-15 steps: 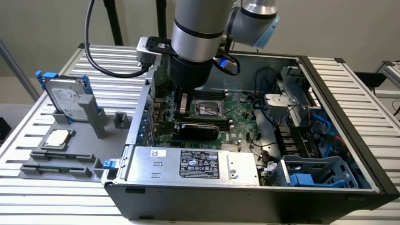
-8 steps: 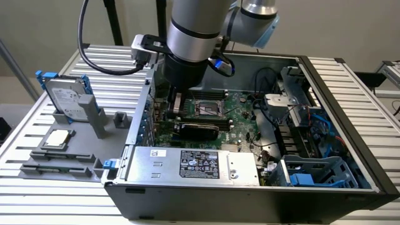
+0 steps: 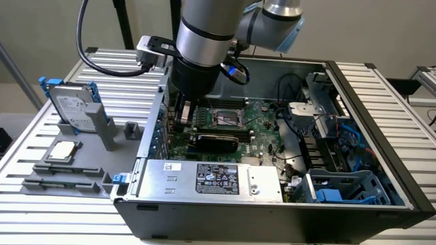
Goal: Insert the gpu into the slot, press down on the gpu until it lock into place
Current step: 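Insert the gpu into the slot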
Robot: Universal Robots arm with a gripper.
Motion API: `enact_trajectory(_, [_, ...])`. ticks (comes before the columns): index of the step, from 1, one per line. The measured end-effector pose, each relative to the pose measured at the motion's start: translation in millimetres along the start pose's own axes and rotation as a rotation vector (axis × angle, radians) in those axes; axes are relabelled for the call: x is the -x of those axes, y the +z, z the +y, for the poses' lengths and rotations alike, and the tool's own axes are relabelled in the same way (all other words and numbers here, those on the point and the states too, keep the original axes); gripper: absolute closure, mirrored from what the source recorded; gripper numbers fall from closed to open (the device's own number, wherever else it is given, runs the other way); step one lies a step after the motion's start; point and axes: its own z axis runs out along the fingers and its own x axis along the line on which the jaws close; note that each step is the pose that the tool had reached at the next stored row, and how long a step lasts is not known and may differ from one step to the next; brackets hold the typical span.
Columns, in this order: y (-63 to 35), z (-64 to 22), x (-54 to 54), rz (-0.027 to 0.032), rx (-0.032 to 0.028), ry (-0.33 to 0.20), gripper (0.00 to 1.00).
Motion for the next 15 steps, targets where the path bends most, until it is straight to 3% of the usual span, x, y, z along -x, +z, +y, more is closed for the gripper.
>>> enact_trajectory(3, [-0.8,2.0,0.0,0.0035,0.0074,0.001,0.89])
enact_trajectory(8, [-1.5,4.3,0.7,0.0035,0.0162,0.001,0.89])
enact_trajectory(15, [-0.8,6.9,3.1,0.0034,0.0234,0.002,0.89])
